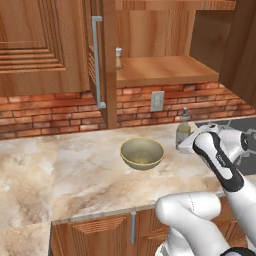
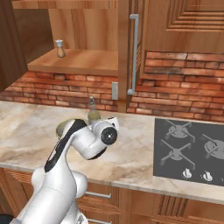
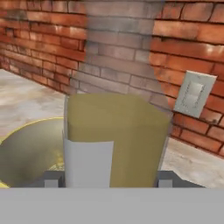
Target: Retrieve the bottle and the shaker from the cabinet and place them next to the mixing bowl on the counter. Then add garlic from the fridge to the mixing bowl.
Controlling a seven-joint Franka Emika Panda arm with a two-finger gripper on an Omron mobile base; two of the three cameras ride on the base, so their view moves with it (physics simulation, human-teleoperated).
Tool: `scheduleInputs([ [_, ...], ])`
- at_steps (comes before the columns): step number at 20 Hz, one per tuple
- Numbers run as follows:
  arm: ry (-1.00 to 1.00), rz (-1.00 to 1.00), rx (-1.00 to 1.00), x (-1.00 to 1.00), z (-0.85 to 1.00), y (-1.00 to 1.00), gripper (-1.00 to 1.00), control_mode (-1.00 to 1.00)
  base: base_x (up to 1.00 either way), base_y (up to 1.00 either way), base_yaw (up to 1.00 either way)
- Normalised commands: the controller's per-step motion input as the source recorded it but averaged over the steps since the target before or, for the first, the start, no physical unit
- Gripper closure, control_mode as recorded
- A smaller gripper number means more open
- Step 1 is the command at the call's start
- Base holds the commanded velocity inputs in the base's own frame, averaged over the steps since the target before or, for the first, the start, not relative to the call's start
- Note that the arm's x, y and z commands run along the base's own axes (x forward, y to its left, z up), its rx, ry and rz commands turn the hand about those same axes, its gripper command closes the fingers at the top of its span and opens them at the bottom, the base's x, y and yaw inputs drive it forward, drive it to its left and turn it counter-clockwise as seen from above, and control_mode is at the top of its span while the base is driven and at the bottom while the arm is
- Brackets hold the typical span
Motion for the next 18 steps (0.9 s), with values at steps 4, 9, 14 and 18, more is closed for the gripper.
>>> scheduleInputs([
  [4,0.12,0.32,0.0,0.24,0.0,-0.03,1.0,-1.0,0.0,0.0,0.0],
  [9,0.08,0.31,0.0,0.25,0.0,-0.09,1.0,-1.0,0.0,0.0,0.0],
  [14,0.0,0.21,0.0,0.21,0.0,0.0,1.0,-1.0,0.0,0.0,0.0],
  [18,0.0,0.13,0.0,0.12,-0.1,0.0,1.0,-1.0,0.0,0.0,0.0],
])
